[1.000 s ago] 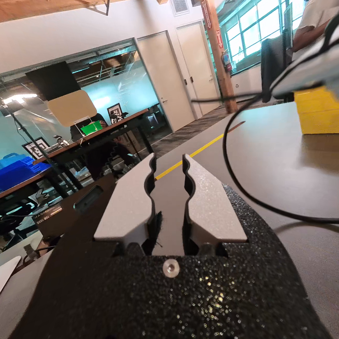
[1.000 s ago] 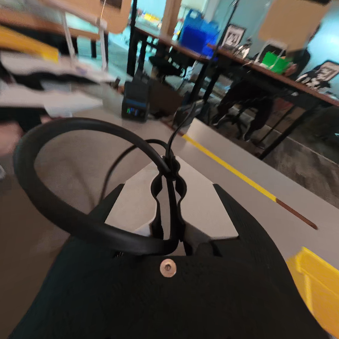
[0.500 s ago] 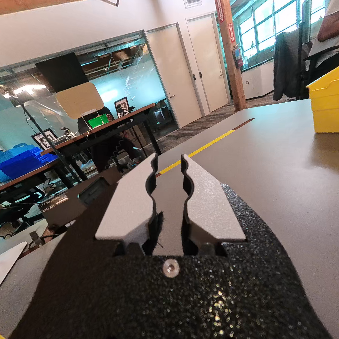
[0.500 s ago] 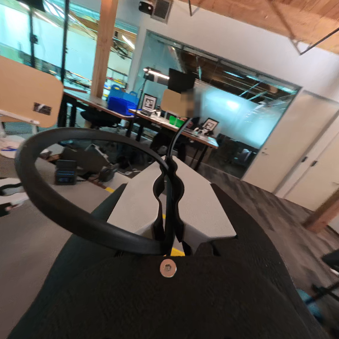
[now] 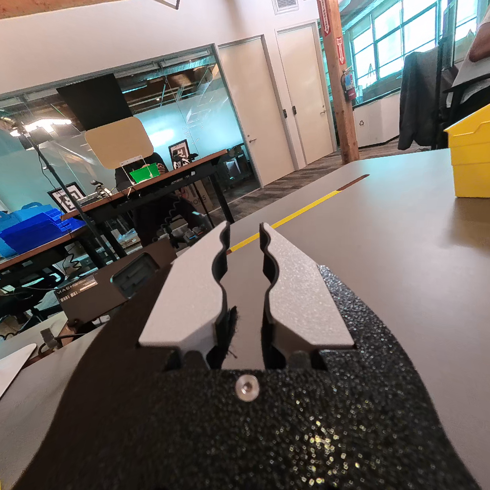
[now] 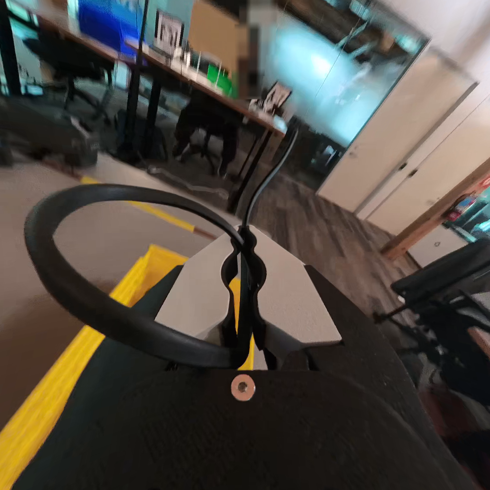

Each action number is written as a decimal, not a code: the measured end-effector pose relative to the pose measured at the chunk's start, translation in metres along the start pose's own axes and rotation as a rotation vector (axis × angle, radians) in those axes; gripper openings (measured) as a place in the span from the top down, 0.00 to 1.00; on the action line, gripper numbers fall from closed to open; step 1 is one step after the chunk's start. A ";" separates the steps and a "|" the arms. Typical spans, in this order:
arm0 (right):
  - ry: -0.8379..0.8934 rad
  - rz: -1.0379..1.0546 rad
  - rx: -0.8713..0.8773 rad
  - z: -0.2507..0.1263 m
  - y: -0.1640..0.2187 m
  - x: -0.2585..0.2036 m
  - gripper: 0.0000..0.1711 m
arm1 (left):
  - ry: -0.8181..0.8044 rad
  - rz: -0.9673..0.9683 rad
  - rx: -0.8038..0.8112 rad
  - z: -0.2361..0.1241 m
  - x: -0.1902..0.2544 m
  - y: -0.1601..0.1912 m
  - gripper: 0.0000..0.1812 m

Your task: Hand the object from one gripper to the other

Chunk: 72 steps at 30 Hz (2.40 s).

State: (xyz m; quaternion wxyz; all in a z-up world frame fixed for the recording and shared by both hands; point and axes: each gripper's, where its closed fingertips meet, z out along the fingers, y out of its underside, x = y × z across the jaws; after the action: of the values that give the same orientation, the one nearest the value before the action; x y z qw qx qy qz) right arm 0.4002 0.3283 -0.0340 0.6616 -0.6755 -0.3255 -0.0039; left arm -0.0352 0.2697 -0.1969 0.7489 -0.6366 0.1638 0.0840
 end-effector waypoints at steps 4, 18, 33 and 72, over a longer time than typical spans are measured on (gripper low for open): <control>-0.178 -0.046 -0.357 0.001 0.103 -0.053 1.00 | -0.001 -0.004 0.023 0.005 0.003 -0.007 0.90; -0.442 0.118 -0.922 -0.036 0.181 -0.099 0.70 | 0.002 -0.198 0.063 0.014 0.020 -0.010 0.75; -0.157 0.031 0.097 0.001 -0.090 -0.136 0.39 | -0.119 -0.155 0.055 -0.002 0.014 -0.011 0.24; -0.663 0.009 -1.143 0.008 0.057 -0.051 0.53 | -0.068 -0.170 0.002 -0.002 0.023 -0.001 0.37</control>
State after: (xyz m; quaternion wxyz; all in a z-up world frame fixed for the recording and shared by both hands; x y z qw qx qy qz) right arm 0.3821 0.3183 -0.1082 0.0635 -0.8872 -0.4556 0.0348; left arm -0.0141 0.2655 -0.2042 0.7592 -0.6441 0.0837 0.0418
